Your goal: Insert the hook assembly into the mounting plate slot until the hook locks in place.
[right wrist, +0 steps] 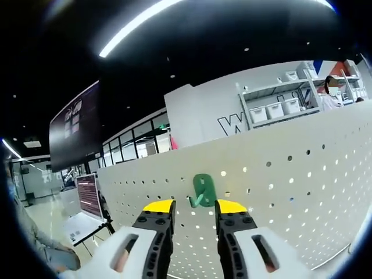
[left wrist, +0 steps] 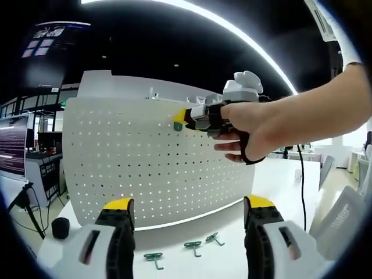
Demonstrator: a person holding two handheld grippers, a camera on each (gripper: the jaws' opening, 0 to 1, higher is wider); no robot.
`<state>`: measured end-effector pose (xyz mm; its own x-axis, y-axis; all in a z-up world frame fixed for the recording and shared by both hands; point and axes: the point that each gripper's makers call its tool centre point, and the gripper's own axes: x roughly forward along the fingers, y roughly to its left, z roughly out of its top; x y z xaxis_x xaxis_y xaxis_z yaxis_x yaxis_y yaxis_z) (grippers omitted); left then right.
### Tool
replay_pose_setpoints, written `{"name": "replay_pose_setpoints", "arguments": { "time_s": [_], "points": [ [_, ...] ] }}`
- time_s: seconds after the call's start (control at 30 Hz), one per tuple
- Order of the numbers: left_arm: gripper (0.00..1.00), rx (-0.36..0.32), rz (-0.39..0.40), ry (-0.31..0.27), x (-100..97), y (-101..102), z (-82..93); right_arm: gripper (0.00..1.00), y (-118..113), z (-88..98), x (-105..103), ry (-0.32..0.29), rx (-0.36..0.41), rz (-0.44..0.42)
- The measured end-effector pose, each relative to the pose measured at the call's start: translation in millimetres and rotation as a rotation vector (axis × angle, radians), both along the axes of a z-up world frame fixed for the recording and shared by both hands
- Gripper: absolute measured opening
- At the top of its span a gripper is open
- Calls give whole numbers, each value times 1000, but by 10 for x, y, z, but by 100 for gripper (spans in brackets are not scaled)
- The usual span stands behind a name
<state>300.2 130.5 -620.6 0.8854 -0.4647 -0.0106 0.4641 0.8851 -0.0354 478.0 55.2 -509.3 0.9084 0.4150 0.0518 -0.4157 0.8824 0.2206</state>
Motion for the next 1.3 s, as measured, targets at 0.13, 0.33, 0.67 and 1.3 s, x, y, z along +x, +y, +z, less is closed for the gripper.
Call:
{"name": "replay_pose_setpoints", "arguments": {
  "time_s": [0.13,0.33,0.67,1.3],
  "points": [
    [79,7,2,0,-10,3,2,26,14,-4,-22,-7,-7,33],
    [79,8,2,13,4,-14,-16,26,-12,-11,-32,-2,24,72],
    [79,35,-8,11,5,-34,31,29,-118,-9,-185,-26,68,202],
    [79,64,-45,14,-46,-69,84,34,-521,-132,-653,-72,-20,307]
  ]
}}
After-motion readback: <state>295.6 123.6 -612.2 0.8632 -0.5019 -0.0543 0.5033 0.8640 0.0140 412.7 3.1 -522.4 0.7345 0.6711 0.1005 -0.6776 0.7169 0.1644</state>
